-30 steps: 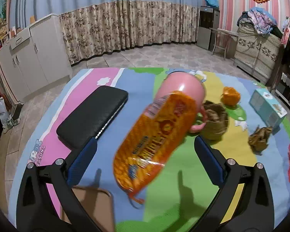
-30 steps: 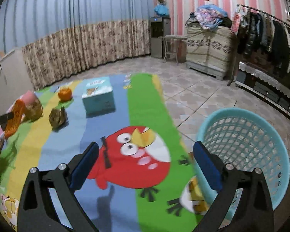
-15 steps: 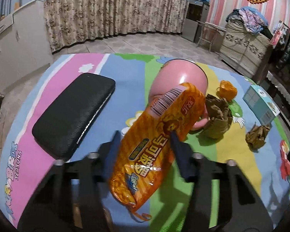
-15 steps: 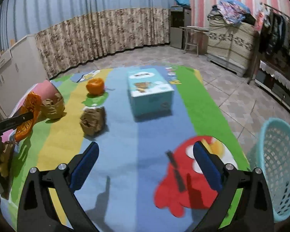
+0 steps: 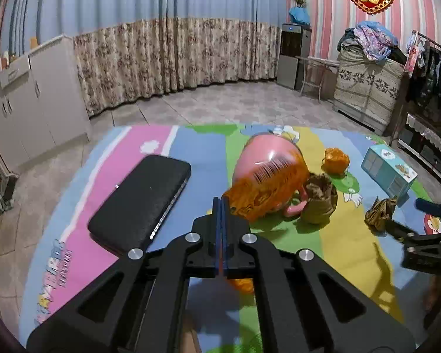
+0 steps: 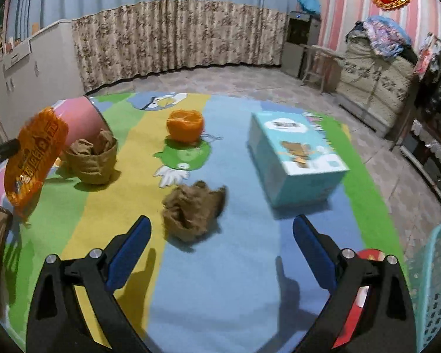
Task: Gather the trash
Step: 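Grasp the orange snack bag with the left tool while the right grasps crumpled brown paper, then carry the snack bag and brown paper over the basket and open both tools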
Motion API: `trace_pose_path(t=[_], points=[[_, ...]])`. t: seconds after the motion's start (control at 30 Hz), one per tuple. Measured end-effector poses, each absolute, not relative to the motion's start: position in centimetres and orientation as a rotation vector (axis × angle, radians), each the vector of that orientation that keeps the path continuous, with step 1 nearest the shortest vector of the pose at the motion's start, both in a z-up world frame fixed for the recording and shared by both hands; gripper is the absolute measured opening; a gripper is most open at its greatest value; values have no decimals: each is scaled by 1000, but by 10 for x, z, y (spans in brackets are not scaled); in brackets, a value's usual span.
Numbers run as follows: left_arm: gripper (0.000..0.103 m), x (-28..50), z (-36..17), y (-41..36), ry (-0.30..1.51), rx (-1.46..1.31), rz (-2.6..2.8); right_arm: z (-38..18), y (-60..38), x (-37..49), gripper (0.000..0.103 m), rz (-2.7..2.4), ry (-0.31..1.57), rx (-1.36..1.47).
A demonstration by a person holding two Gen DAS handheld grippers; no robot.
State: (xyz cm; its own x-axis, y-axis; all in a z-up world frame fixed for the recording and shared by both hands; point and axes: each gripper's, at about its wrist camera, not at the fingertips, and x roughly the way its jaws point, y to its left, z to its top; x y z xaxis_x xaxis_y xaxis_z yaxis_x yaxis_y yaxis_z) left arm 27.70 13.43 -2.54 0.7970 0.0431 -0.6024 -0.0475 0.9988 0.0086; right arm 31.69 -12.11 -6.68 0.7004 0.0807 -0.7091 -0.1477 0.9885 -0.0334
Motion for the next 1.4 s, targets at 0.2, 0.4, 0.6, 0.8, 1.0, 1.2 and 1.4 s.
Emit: trace_pose_path(t=[0.2, 0.4, 0.6, 0.8, 1.0, 1.2, 1.4], points=[[0, 271, -15, 131, 634, 20, 69, -73, -108, 329, 48, 214, 821, -110], [0, 261, -1, 116, 610, 54, 86, -48, -133, 303, 42, 227, 734, -76], [0, 242, 26, 78, 547, 84, 61, -10, -201, 250, 42, 130, 632, -26], [0, 220, 46, 18, 483, 134, -18, 0, -298, 192, 42, -82, 582, -3], [0, 207, 54, -53, 472, 151, -132, -1, -385, 163, 42, -254, 567, 52], [0, 194, 52, -136, 474, 193, -267, -11, -437, 152, 42, -333, 567, 110], [0, 180, 47, -209, 479, 209, -409, -21, -475, 142, 42, -358, 557, 174]])
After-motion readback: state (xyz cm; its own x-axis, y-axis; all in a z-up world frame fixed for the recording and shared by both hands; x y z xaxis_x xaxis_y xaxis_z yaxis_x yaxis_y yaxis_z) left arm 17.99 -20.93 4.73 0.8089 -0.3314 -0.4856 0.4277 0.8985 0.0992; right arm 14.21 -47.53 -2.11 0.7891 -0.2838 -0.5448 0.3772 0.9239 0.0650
